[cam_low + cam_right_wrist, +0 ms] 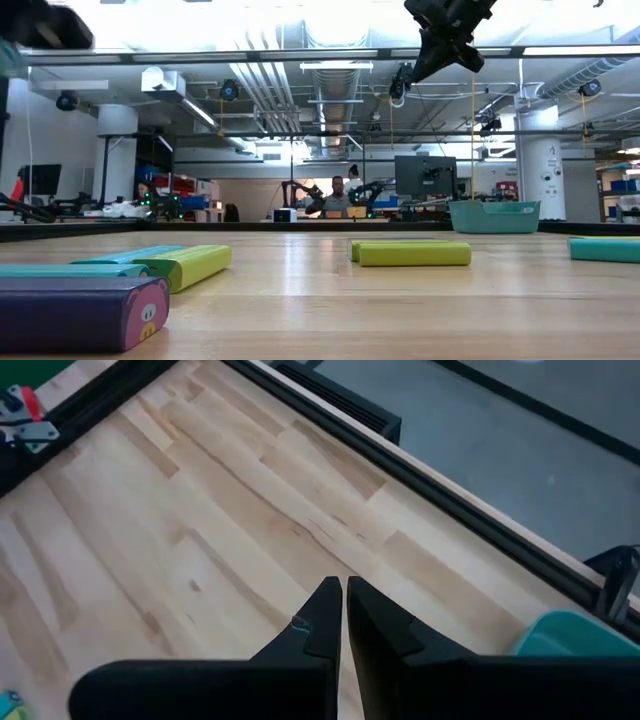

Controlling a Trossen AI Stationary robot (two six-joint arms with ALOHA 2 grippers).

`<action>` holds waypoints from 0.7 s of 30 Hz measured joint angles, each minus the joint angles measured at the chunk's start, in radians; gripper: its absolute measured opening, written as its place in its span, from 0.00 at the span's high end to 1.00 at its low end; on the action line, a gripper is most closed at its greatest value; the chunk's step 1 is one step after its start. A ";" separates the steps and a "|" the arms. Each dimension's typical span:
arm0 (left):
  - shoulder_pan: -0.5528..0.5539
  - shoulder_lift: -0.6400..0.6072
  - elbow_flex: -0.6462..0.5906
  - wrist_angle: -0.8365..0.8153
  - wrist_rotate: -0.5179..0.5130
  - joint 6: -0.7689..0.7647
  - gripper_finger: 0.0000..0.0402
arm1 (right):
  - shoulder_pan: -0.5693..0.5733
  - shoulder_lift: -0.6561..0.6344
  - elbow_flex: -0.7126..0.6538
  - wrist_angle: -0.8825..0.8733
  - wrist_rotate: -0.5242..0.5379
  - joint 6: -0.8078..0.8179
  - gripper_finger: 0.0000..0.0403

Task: Sort blocks
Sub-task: Put the light blue block into the bottom blue bin

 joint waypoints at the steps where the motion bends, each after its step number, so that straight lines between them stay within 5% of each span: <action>1: -0.032 0.000 0.025 -0.015 0.001 -0.030 0.82 | 0.000 0.000 0.000 0.000 0.000 -0.002 0.97; 11: -0.432 0.037 0.095 -0.006 0.024 -0.500 0.82 | 0.000 0.000 0.000 0.016 0.000 -0.018 0.97; 21: -0.487 0.132 0.031 -0.005 0.118 -0.685 0.80 | 0.000 0.000 0.000 0.023 0.000 -0.018 0.97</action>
